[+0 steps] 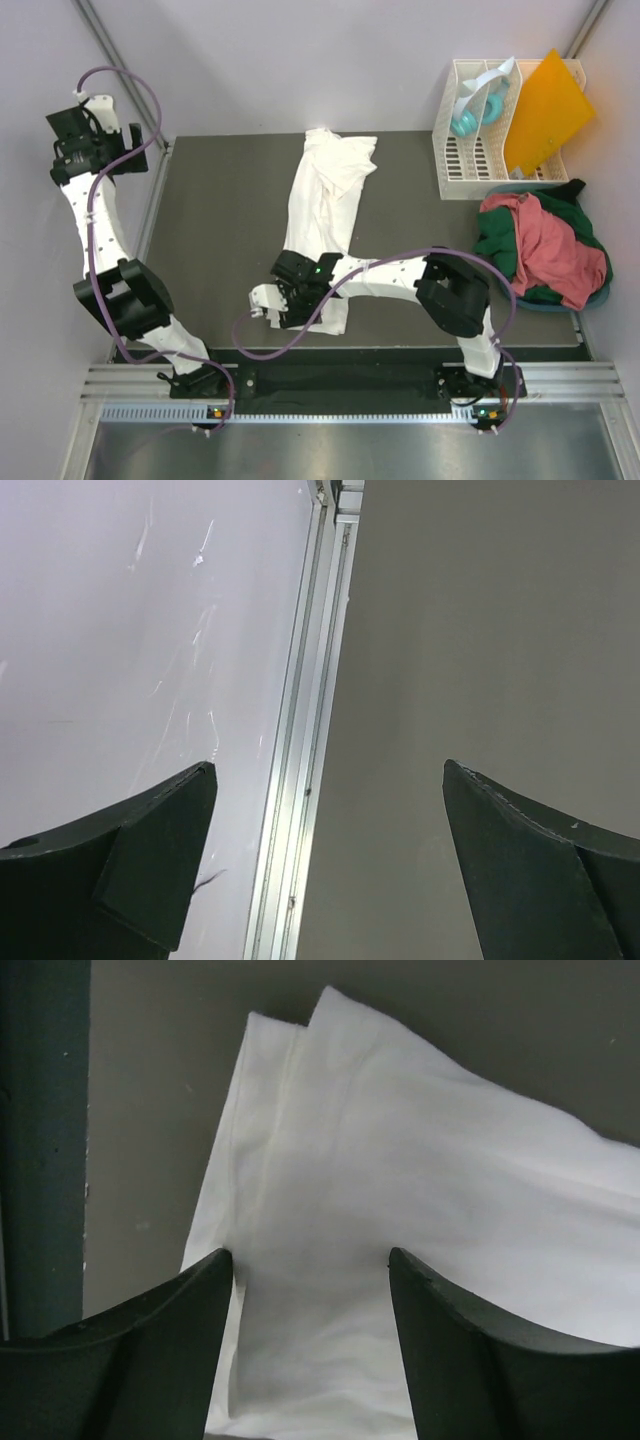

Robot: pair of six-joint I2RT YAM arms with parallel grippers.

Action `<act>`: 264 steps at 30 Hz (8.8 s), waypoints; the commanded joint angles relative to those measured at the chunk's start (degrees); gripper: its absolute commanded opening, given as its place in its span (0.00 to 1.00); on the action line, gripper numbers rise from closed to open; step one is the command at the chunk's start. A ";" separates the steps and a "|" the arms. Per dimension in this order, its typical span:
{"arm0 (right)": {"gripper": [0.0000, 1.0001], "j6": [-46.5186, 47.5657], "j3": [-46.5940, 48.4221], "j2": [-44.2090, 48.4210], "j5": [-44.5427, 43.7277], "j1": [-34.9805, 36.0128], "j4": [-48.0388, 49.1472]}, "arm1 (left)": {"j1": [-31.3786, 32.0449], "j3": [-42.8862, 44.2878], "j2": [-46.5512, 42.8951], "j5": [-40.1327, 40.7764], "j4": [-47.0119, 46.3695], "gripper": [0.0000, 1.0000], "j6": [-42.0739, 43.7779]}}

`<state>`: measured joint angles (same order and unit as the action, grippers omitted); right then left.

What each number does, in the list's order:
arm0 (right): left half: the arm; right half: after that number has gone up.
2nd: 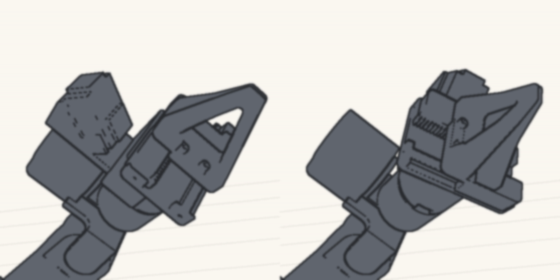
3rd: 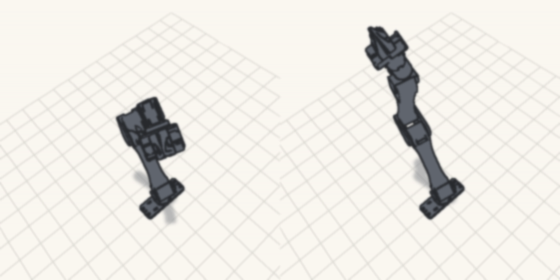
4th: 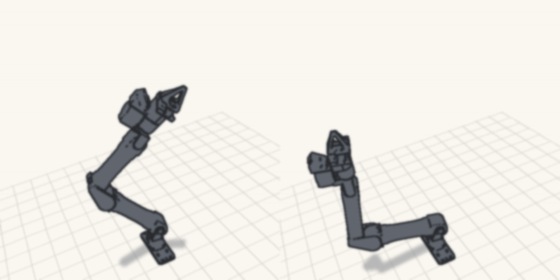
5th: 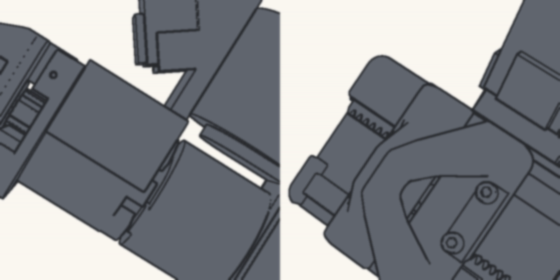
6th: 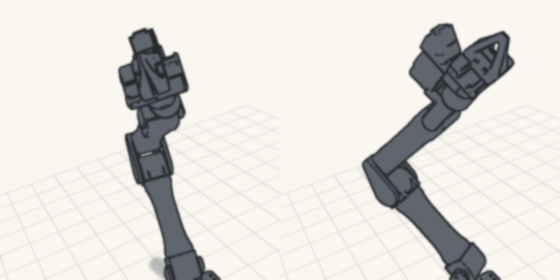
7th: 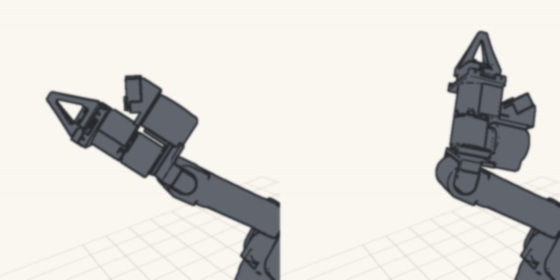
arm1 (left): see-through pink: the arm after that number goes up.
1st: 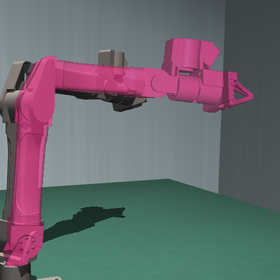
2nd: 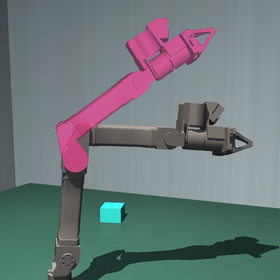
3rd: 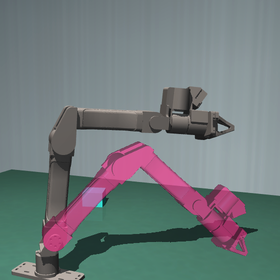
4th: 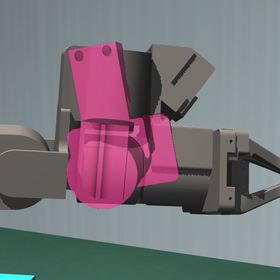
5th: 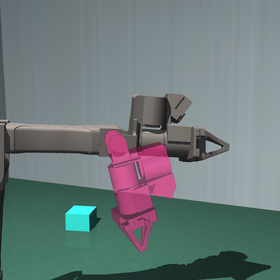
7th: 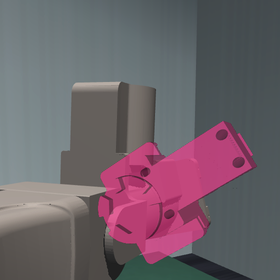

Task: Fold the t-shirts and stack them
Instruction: Grab the bottom of the folded rectangular tshirt with right arm, then fold the folded rectangular tshirt in 1/3 of the way

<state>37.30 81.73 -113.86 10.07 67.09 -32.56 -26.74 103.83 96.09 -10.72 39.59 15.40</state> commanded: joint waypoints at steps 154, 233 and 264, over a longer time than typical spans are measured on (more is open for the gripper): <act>1.00 25.38 19.87 -11.03 -25.44 -22.53 31.93 | -0.33 4.28 5.95 -4.04 -0.48 0.99 -3.27; 0.09 11.48 7.65 -2.94 -22.72 -27.54 27.72 | 2.05 -5.31 2.52 -15.82 -2.50 0.99 -3.45; 0.71 13.68 6.51 -2.25 -49.97 -33.69 45.58 | 15.13 -15.15 -1.00 -16.25 -2.33 0.99 7.10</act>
<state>50.89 87.46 -121.78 -34.98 35.99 9.74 -14.33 91.81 98.28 -25.89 40.07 19.79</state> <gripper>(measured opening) 0.711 0.990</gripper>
